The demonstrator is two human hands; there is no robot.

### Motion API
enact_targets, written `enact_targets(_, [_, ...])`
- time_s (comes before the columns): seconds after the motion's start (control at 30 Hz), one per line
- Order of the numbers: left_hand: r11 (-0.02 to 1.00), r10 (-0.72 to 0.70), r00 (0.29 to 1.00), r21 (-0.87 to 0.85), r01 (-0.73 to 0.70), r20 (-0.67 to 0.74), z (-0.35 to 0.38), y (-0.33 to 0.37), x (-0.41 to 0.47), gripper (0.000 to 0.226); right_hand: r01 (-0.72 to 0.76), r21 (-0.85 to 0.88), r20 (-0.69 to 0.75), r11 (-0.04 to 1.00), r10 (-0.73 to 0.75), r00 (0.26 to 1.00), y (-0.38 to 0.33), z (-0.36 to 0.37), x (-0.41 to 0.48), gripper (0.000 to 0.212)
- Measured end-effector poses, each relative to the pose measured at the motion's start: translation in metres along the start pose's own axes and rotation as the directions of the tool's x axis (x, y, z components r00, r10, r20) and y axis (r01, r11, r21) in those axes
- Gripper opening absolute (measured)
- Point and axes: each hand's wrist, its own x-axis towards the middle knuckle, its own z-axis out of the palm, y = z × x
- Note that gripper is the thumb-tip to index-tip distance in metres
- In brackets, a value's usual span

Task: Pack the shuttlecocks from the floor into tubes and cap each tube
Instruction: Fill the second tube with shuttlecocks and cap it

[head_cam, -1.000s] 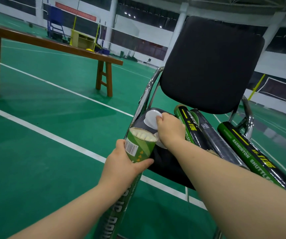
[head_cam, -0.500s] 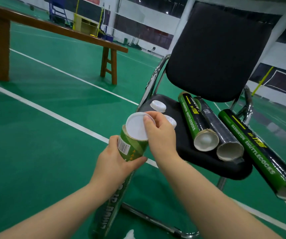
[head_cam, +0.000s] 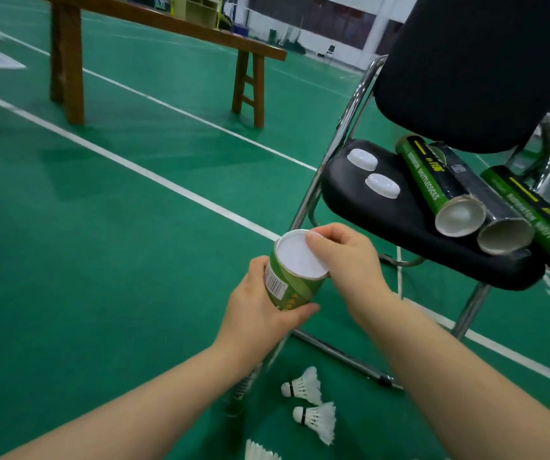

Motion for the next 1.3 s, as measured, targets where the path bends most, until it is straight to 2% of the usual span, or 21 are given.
enact_targets(0.37, [1.000,-0.021,0.995,-0.008,0.022,0.095,-0.004,-0.011,-0.013,0.068,-0.006,-0.025,-0.083,1.000,0.004,0.997,0.008,0.006,-0.021,0.018])
enact_targets(0.43, [0.998,-0.027,0.994,-0.049,0.032,0.110,-0.005,-0.013,-0.013,0.071,0.016,-0.058,-0.113,0.998,-0.022,0.993,0.008,0.006,-0.021,0.016])
enact_targets(0.53, [0.980,0.030,0.996,-0.197,-0.013,0.083,-0.010,-0.007,-0.014,0.068,0.062,-0.116,-0.146,0.991,-0.079,0.986,0.005,0.009,-0.021,0.014])
enact_targets(0.63, [0.946,0.088,0.996,-0.316,-0.076,0.023,-0.013,0.006,-0.008,0.056,0.075,-0.116,-0.123,0.990,-0.089,0.988,0.004,0.015,-0.021,0.014])
enact_targets(0.93, [0.914,-0.034,0.984,-0.404,-0.040,-0.176,-0.010,0.023,0.008,0.021,0.042,0.023,-0.033,0.999,-0.041,0.999,0.007,0.021,-0.022,0.013])
enact_targets(1.13, [0.915,-0.073,0.983,-0.403,-0.001,-0.168,-0.011,0.022,0.010,0.019,0.014,0.114,0.012,0.993,-0.016,1.000,0.010,0.021,-0.023,0.010])
enact_targets(1.3, [0.903,-0.099,0.979,-0.429,0.014,-0.177,-0.015,0.020,0.007,0.018,-0.108,0.195,0.094,0.975,0.091,0.991,0.014,0.026,-0.020,0.019])
